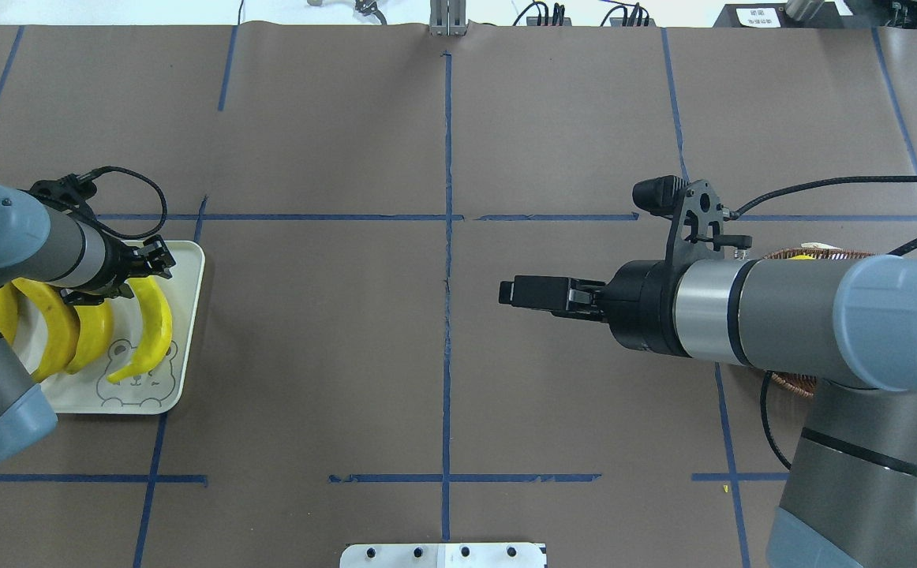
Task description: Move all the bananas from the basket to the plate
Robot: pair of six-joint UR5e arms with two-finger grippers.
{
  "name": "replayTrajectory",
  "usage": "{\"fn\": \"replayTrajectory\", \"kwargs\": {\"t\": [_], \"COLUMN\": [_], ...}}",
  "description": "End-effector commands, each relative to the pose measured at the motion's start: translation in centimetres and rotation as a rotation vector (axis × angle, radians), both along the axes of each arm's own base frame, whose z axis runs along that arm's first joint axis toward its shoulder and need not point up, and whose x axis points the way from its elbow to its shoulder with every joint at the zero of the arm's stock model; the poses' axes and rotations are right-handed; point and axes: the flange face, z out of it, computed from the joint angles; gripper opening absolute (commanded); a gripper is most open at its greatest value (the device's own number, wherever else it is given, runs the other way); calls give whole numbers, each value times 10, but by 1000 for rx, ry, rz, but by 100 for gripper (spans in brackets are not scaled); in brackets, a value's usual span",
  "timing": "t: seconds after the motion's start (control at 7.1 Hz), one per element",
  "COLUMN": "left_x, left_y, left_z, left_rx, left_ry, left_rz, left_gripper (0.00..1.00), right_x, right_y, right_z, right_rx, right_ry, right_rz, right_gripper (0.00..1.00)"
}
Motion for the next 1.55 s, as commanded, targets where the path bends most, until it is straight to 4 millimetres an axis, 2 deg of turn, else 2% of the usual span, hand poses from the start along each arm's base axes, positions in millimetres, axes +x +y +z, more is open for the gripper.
{"fn": "replayTrajectory", "kwargs": {"t": [0.0,0.14,0.28,0.42,0.56,0.7,0.85,1.13,1.27,1.41], "left_x": [-18,-32,-61,-90,-132,-185,-230,-341,-399,-414], "left_y": [-10,-16,-21,-33,-51,-71,-83,-86,-79,-72], "left_z": [-6,-17,-23,-19,-9,3,19,89,135,156], "left_rx": [39,110,183,248,304,351,393,394,351,369], "left_ry": [-6,-14,-41,-118,-202,-283,-323,-216,-98,-23], "left_rz": [6,42,79,150,228,282,376,519,531,577], "left_gripper": [100,100,100,100,100,100,100,100,100,100], "right_x": [18,48,78,94,121,166,217,326,370,410], "right_y": [-20,-50,-75,-89,-109,-135,-163,-214,-218,-216], "right_z": [29,51,65,88,107,127,161,255,312,359], "right_rx": [-49,-98,-82,-46,20,65,85,101,177,197], "right_ry": [86,182,280,421,561,659,668,570,589,595], "right_rz": [25,49,22,-14,-60,-131,-200,-290,-338,-351], "right_gripper": [100,100,100,100,100,100,100,100,100,100]}}
